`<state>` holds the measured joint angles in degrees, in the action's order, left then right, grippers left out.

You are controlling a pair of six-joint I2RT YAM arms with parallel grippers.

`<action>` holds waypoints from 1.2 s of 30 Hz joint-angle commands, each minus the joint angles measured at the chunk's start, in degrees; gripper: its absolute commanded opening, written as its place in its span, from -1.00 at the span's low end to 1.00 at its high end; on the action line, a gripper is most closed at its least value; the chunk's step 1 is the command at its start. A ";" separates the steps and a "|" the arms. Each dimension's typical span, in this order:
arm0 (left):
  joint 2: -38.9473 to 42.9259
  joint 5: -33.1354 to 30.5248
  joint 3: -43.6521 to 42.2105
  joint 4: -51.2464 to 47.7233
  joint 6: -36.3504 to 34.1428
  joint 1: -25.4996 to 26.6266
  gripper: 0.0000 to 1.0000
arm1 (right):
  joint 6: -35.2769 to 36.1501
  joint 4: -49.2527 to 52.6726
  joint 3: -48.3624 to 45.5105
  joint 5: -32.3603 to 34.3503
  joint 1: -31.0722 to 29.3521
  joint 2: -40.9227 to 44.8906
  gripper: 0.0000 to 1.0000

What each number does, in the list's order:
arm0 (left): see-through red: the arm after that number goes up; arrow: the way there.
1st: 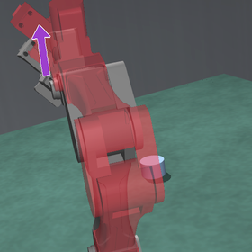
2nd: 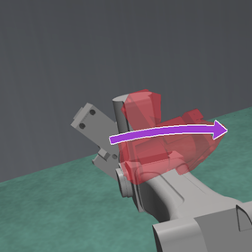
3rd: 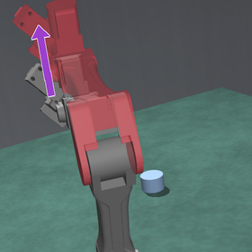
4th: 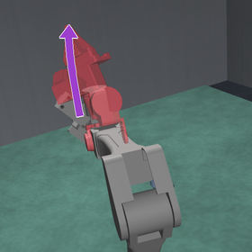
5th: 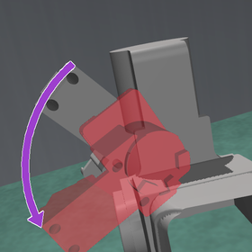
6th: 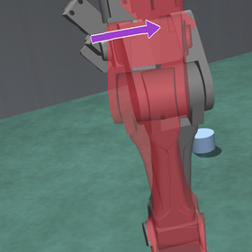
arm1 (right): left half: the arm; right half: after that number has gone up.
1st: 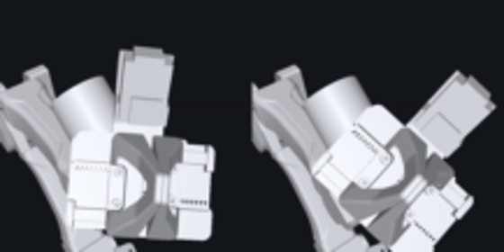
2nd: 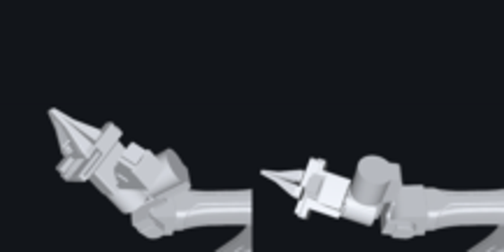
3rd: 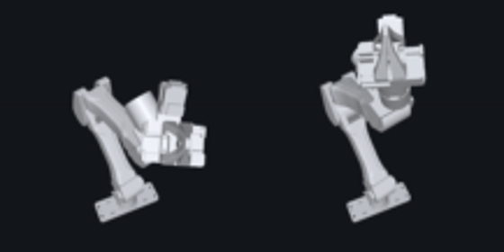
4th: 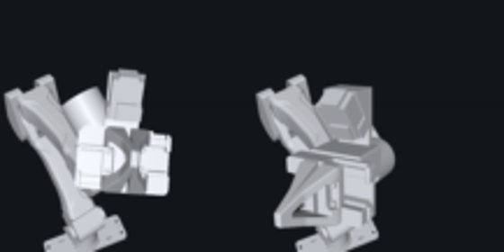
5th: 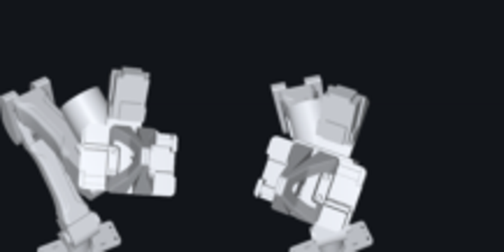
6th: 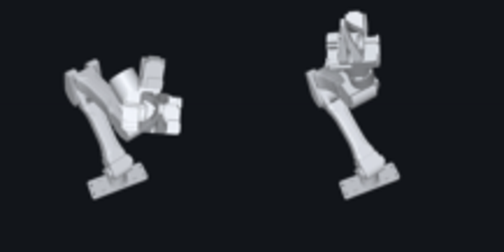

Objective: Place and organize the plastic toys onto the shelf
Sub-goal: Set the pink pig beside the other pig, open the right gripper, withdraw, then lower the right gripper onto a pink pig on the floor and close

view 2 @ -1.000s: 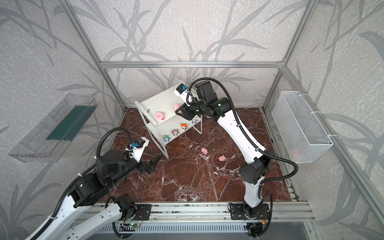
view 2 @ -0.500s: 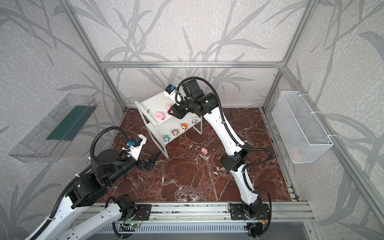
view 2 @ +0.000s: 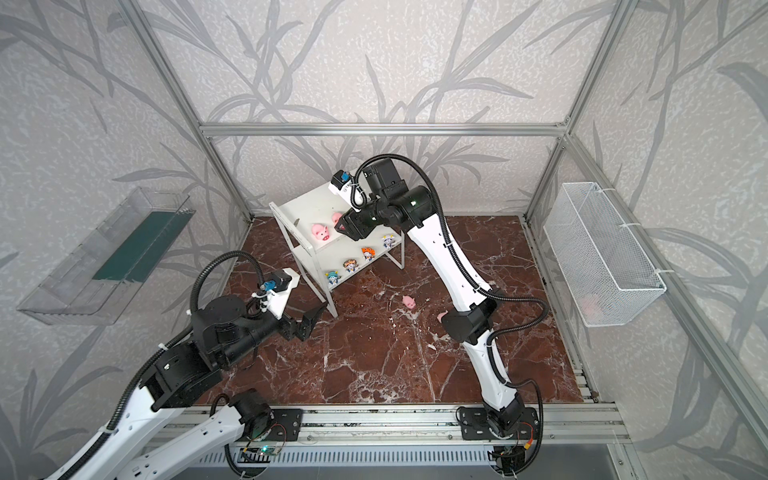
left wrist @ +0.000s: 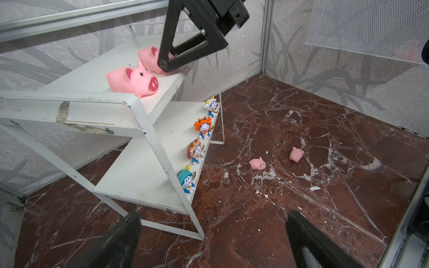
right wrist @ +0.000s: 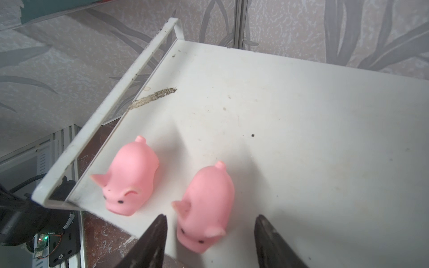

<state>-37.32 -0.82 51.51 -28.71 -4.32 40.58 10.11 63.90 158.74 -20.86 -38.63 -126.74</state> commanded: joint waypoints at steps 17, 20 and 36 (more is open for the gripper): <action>-14.71 10.01 -6.73 15.65 12.08 7.39 0.99 | -10.40 -30.41 -75.92 14.24 7.17 55.49 0.72; -15.75 9.93 -7.85 16.85 12.64 8.66 0.99 | -11.63 -31.37 -86.62 15.86 8.38 60.50 0.72; -19.40 11.66 -6.49 12.20 9.94 9.61 0.99 | -9.18 -49.64 -106.73 14.09 8.31 39.60 0.63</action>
<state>-57.52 10.61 43.48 -15.77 6.87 49.84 -0.19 18.26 49.32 -6.50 -30.22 -83.48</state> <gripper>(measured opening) 0.994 0.821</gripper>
